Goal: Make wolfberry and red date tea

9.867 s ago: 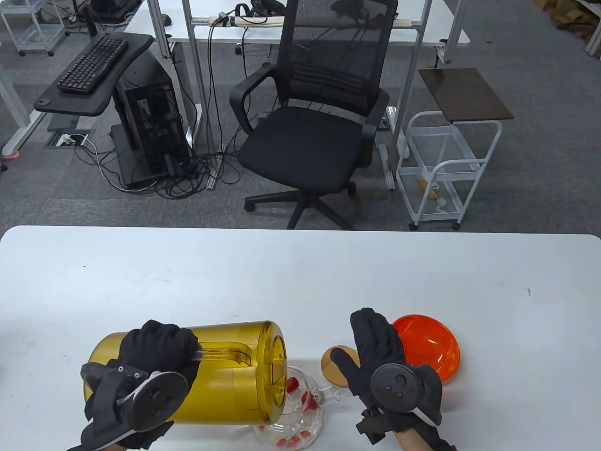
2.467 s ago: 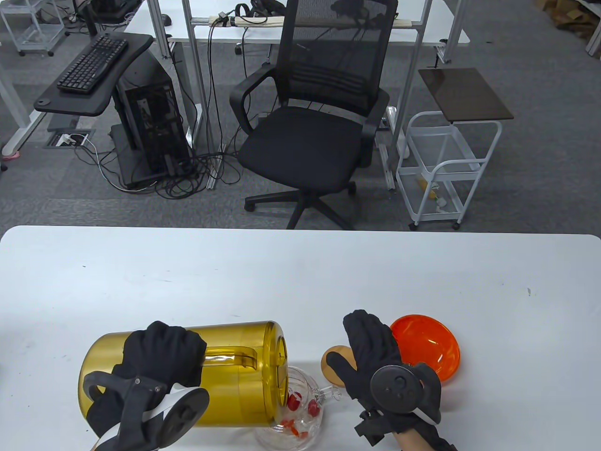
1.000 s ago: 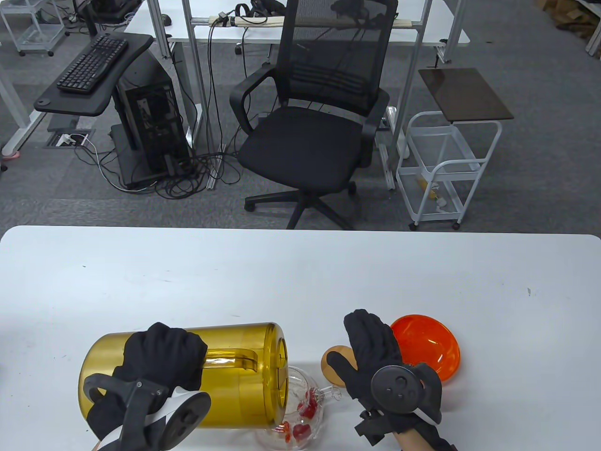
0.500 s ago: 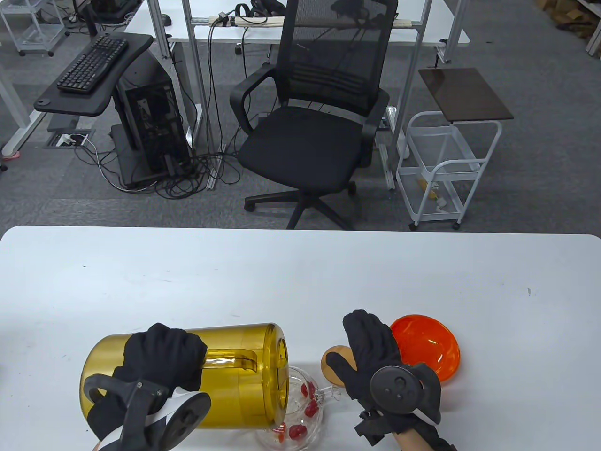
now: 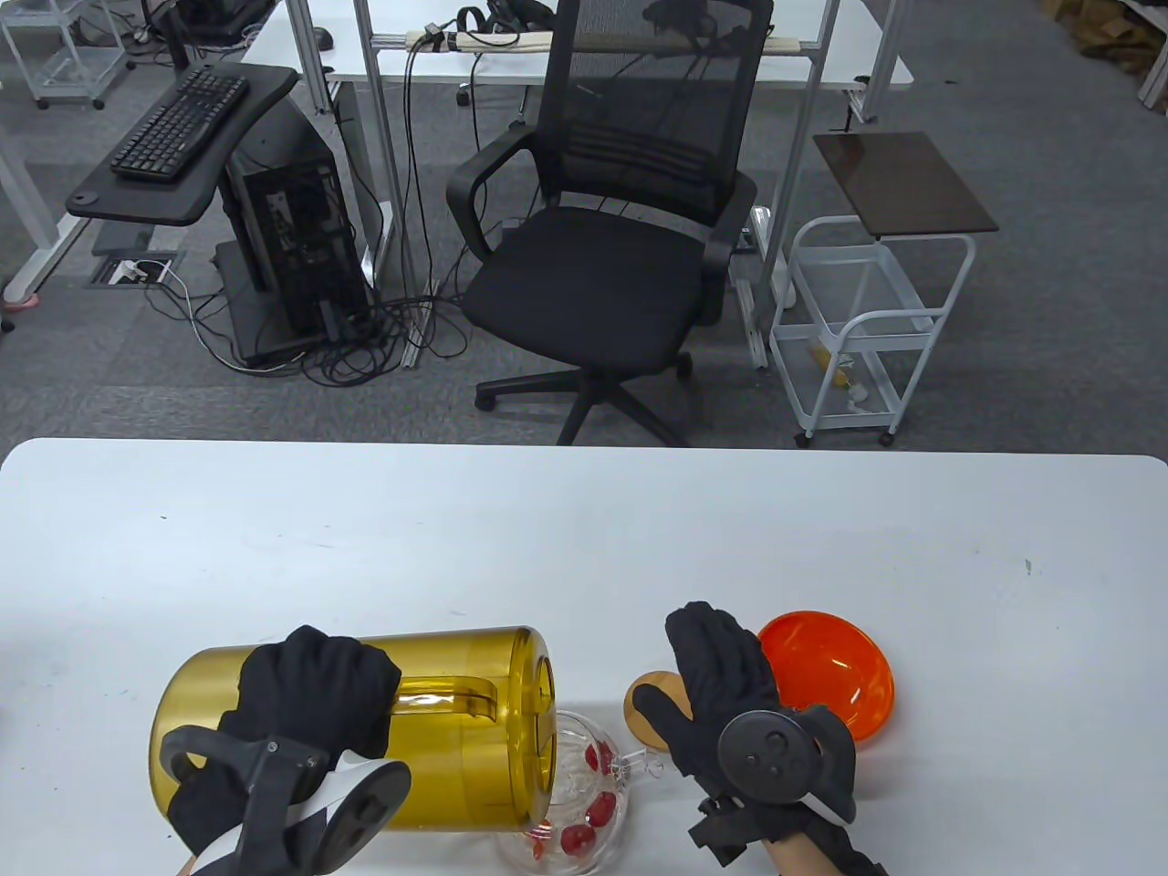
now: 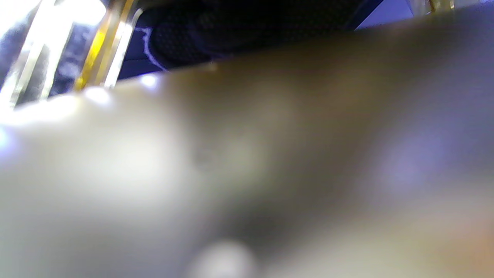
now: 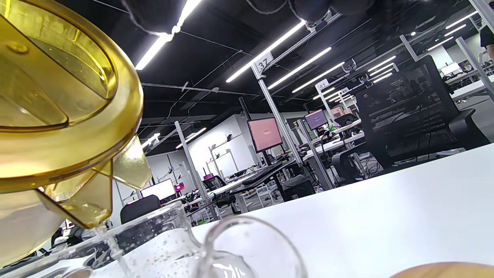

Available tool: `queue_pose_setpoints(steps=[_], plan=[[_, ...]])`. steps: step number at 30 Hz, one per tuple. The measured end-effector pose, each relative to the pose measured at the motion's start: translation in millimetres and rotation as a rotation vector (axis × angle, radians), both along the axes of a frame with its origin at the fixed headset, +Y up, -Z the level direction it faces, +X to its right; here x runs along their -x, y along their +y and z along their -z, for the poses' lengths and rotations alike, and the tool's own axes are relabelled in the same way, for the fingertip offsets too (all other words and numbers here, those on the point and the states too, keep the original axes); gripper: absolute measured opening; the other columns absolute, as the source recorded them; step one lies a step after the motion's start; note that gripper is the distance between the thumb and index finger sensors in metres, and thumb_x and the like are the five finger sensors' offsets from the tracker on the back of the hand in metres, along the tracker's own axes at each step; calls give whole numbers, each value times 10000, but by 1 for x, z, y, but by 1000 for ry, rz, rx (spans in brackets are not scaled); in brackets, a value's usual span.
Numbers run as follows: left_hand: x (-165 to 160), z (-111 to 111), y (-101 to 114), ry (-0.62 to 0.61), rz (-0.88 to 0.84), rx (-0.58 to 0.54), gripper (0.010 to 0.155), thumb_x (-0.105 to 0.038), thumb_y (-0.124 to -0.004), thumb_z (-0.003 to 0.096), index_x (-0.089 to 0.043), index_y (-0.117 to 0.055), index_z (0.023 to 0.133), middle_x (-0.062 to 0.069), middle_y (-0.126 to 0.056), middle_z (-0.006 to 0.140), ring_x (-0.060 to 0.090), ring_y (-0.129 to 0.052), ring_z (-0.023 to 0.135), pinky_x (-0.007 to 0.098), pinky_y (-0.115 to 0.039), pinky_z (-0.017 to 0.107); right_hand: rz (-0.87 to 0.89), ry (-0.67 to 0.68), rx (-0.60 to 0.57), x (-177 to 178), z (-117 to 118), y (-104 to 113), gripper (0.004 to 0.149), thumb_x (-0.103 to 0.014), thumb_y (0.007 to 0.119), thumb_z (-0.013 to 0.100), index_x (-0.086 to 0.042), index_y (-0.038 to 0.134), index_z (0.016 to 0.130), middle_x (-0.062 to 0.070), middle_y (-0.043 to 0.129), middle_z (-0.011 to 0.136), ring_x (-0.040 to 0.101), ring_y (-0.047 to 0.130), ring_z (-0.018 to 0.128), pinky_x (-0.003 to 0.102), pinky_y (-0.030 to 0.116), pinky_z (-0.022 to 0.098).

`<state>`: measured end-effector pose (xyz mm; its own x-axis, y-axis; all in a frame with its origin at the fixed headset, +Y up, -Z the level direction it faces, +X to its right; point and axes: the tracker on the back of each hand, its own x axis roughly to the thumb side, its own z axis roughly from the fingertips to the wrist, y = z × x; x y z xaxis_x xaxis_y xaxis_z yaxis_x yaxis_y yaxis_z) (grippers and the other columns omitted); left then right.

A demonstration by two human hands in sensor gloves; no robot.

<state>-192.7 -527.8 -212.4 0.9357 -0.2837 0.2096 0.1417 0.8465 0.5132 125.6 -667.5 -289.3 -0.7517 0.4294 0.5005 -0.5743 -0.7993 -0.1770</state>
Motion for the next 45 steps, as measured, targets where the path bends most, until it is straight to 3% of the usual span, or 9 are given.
queue_pose_setpoints(steps=[45], plan=[[-6,-2,0,3,38,-7,275,-328,-838,496,-128,-874,682,52,-916,511,304,-930,634,459,-760,545,0,8,-7,1,-1,1,762,-460,681,565,39,457,1096,360,482,1083,616,532,966,717,415,701]])
